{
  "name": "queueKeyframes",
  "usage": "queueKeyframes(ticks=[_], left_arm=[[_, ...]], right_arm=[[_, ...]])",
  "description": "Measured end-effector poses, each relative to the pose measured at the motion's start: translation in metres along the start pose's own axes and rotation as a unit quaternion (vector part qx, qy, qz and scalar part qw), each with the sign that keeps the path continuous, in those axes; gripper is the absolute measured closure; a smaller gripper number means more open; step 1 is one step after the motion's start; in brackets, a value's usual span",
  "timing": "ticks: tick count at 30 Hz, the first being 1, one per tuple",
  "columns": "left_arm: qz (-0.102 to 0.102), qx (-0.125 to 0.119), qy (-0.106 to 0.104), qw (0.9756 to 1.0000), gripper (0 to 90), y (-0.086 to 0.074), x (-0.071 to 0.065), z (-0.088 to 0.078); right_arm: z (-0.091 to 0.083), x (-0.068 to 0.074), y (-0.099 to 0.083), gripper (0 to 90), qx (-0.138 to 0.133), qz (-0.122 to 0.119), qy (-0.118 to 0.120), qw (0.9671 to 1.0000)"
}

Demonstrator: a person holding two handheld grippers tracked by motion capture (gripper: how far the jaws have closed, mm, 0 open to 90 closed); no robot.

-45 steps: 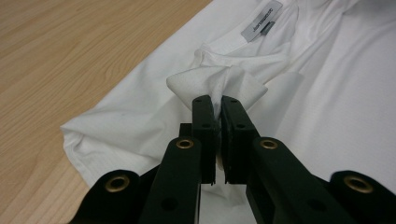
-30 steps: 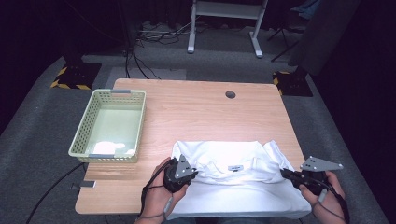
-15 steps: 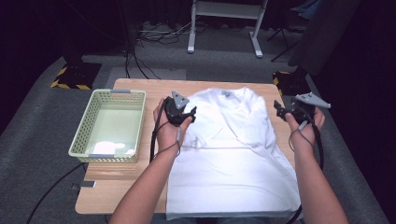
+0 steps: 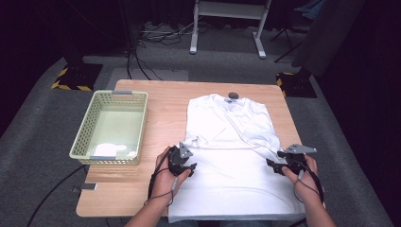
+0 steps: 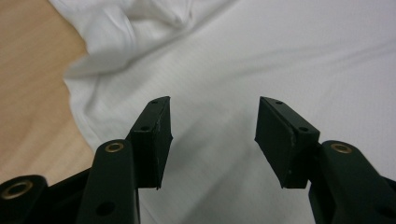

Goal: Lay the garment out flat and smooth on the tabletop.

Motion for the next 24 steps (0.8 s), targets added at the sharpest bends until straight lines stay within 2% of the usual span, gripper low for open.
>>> queueKeyframes(ticks=[1,2,5,8,15,24], left_arm=[[0.001,0.004,-0.001,1.0,45.4,-0.005,0.0,0.0],[-0.002,-0.007,-0.002,1.0,45.4,-0.007,-0.001,0.0],[-0.002,-0.009,-0.003,1.0,45.8,-0.012,-0.002,-0.005],[0.004,-0.003,-0.007,1.0,46.4,-0.019,-0.009,-0.01],[0.021,0.007,-0.024,0.9995,47.4,-0.036,-0.031,-0.023],[0.032,0.005,-0.038,0.9987,49.5,-0.054,-0.046,-0.037]], right_arm=[[-0.002,0.001,-0.007,35.3,0.005,0.003,0.003,1.0],[-0.003,0.002,-0.013,35.3,0.009,0.002,0.003,0.9999],[-0.009,0.003,-0.024,34.8,-0.011,0.017,-0.004,0.9998],[-0.018,0.007,-0.033,34.8,-0.014,0.025,-0.015,0.9995],[-0.039,0.021,-0.051,34.1,0.003,0.041,-0.028,0.9988],[-0.059,0.034,-0.067,33.8,0.027,0.055,-0.038,0.9974]])
Point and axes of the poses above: each handheld gripper's, and its own axes: z roughly forward along the jaws, y roughly out of its top, x roughly to its left, the point moved 8 cm from there along z, roughly forward along the jaws, and after that the axes turned 7 degrees about -z, right-handed, at the moved point
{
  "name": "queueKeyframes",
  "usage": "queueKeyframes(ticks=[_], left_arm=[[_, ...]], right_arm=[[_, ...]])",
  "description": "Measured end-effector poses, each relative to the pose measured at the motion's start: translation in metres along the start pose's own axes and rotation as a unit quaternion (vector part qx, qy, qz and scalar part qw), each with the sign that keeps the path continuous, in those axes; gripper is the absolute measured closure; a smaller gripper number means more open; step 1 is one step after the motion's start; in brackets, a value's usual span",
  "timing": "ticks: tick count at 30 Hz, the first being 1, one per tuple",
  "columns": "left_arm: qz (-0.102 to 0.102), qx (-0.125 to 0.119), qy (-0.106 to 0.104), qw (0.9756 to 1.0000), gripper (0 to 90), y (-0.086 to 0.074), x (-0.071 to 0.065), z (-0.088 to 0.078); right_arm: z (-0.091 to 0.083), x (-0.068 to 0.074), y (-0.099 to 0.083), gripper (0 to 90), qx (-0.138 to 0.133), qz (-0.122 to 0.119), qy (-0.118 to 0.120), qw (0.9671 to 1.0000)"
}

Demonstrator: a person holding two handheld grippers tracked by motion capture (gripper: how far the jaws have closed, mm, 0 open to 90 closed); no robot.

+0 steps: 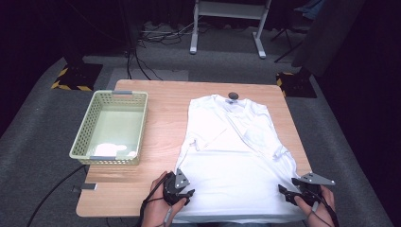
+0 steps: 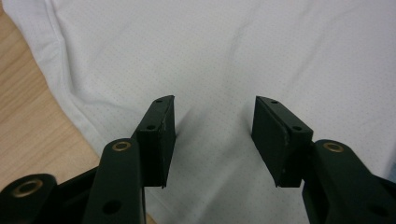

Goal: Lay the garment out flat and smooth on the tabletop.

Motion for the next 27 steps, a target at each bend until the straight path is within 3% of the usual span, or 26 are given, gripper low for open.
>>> queueKeyframes(ticks=[9,14,18,21,27], left_arm=[[0.007,0.015,-0.018,0.9997,55.9,-0.015,-0.018,-0.013],[-0.001,0.027,-0.033,0.9991,56.5,-0.019,-0.024,-0.019],[-0.006,-0.004,-0.013,0.9999,48.3,-0.007,-0.018,-0.022],[-0.005,-0.017,-0.001,0.9999,45.6,0.003,-0.013,-0.021],[0.001,-0.025,0.014,0.9996,41.6,0.019,-0.006,-0.013]], right_arm=[[-0.014,0.001,-0.014,34.1,0.006,-0.002,0.008,0.9999],[-0.017,0.0,-0.015,35.3,0.014,-0.009,0.011,0.9998],[-0.02,-0.001,-0.004,34.4,-0.013,-0.01,-0.002,0.9999],[-0.02,0.002,0.005,34.3,-0.016,-0.018,-0.002,0.9997],[-0.018,0.007,0.021,34.5,-0.026,-0.022,-0.005,0.9994]])
Point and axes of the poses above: each handheld gripper's, and its own axes: z roughly forward along the jaws, y roughly out of its top, x roughly to its left, the point moved 8 cm from there along z, roughly forward along the jaws, and after that the axes turned 7 degrees about -z, right-handed, at the moved point
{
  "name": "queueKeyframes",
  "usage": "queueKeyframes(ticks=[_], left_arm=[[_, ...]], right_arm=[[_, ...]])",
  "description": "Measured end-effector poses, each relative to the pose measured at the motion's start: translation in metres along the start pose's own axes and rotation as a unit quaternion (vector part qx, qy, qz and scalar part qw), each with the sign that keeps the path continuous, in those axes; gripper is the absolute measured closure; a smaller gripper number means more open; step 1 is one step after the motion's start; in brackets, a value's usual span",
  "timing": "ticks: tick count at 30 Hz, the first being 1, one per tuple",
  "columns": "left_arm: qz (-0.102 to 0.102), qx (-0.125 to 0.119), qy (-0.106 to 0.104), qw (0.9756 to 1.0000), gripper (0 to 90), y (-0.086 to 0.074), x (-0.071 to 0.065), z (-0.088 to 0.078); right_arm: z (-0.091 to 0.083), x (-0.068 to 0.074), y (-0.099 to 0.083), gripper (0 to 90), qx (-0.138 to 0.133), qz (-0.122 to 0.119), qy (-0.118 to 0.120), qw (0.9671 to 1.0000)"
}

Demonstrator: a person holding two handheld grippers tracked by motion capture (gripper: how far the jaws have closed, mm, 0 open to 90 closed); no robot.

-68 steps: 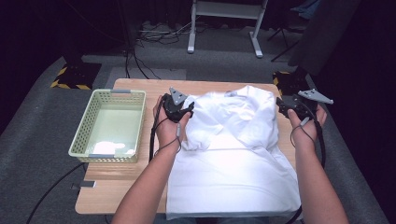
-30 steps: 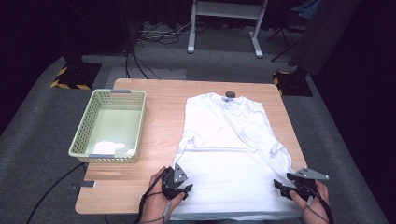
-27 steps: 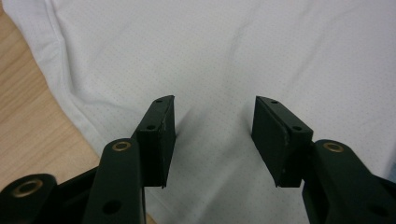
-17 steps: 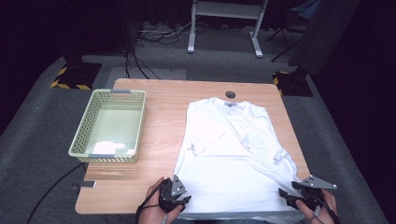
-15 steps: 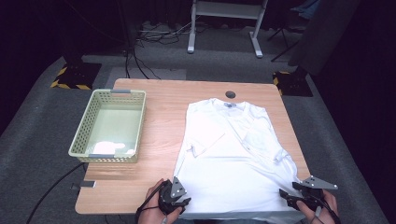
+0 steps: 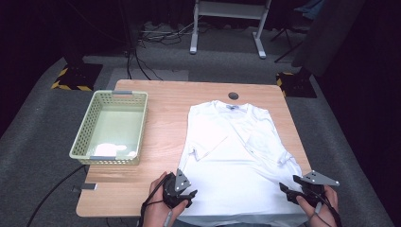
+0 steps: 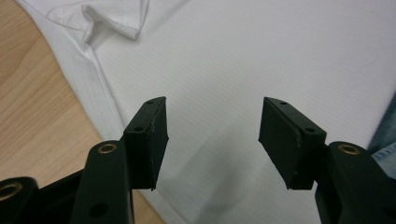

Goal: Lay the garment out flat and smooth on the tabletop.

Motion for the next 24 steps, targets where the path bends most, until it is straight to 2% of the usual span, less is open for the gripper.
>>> queueKeyframes(ticks=[7,9,13,14,16,18,21,24], left_arm=[[-0.008,0.0,0.014,0.9999,37.2,0.014,0.014,0.021],[-0.014,0.0,0.012,0.9998,36.9,0.018,0.018,0.03],[-0.032,0.004,0.005,0.9995,36.4,0.021,0.023,0.043],[-0.033,0.015,-0.003,0.9993,36.5,0.019,0.022,0.046],[-0.02,0.02,-0.003,0.9996,40.8,0.016,0.022,0.046],[-0.015,0.022,0.001,0.9996,42.8,0.014,0.022,0.044],[-0.015,0.027,0.003,0.9995,47.0,0.008,0.021,0.037],[-0.011,0.034,0.002,0.9994,49.4,0.0,0.017,0.03]], right_arm=[[0.011,-0.005,0.005,33.8,0.011,-0.005,-0.009,0.9999],[0.018,-0.01,0.004,32.9,0.017,-0.007,-0.017,0.9997],[0.034,-0.019,0.004,31.0,0.009,0.007,-0.008,0.9999],[0.037,-0.021,0.003,30.8,0.009,0.01,-0.005,0.9999],[0.042,-0.024,0.0,30.3,0.015,0.01,0.002,0.9998],[0.044,-0.024,-0.001,29.0,0.009,0.016,0.008,0.9998],[0.042,-0.025,-0.004,29.1,-0.001,0.011,0.012,0.9999],[0.038,-0.02,-0.008,29.0,0.002,0.004,0.019,0.9998]])
Point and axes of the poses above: each handheld gripper's, and its own axes: z roughly forward along the jaws, y roughly out of its top, x roughly to its left, the point moved 8 cm from there along z, roughly forward along the jaws, and after that the axes turned 7 degrees about -z, right-handed, at the moved point
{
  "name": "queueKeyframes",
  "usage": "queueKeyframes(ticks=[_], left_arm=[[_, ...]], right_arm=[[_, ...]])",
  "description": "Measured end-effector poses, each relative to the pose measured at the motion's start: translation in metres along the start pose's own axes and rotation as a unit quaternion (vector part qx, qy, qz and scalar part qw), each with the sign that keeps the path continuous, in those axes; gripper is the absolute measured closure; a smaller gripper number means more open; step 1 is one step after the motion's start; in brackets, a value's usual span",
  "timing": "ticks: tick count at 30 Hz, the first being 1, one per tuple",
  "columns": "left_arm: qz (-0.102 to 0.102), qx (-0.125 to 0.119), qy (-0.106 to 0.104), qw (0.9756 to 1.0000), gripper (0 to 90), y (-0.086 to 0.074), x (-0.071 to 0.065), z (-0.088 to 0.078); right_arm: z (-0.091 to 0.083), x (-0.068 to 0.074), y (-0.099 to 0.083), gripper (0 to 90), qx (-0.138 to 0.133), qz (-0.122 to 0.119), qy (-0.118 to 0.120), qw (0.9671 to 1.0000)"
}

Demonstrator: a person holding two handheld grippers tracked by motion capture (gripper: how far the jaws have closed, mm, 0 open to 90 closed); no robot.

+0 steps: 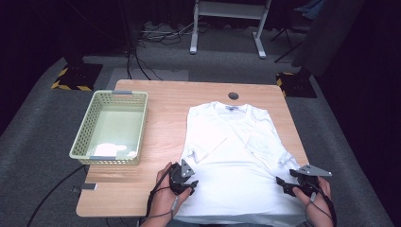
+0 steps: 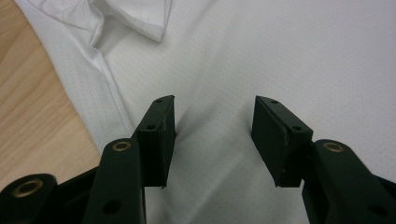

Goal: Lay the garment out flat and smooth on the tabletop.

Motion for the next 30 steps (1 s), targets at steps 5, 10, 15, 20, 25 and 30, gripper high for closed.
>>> queueKeyframes(ticks=[5,10,15,20,25,30], left_arm=[[0.01,0.015,-0.005,0.9998,51.4,-0.014,-0.009,-0.012],[0.012,0.018,0.0,0.9998,49.5,-0.018,-0.012,-0.018],[0.011,-0.006,0.001,0.9999,47.0,0.0,-0.013,-0.022],[0.014,-0.023,0.005,0.9996,40.8,0.021,-0.016,-0.021],[0.024,-0.031,0.003,0.9992,41.1,0.039,-0.022,-0.019],[0.025,-0.042,0.005,0.9988,42.5,0.055,-0.021,-0.015]], right_arm=[[-0.012,0.013,-0.009,28.8,0.02,-0.006,0.007,0.9998],[-0.024,0.02,-0.016,31.0,0.052,-0.004,0.011,0.9986],[-0.029,0.019,-0.013,32.4,0.038,-0.005,0.001,0.9993],[-0.036,0.014,-0.009,33.2,0.026,0.0,-0.01,0.9996],[-0.04,0.013,-0.01,33.6,0.025,0.0,-0.013,0.9996],[-0.042,0.011,-0.01,34.4,0.022,0.003,-0.016,0.9996]])
Point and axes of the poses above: each handheld gripper's, and its own axes: z roughly forward along the jaws, y roughly out of its top, x roughly to its left, the point moved 8 cm from there along z, roughly forward along the jaws, and after that the axes turned 7 degrees about -z, right-handed, at the moved point
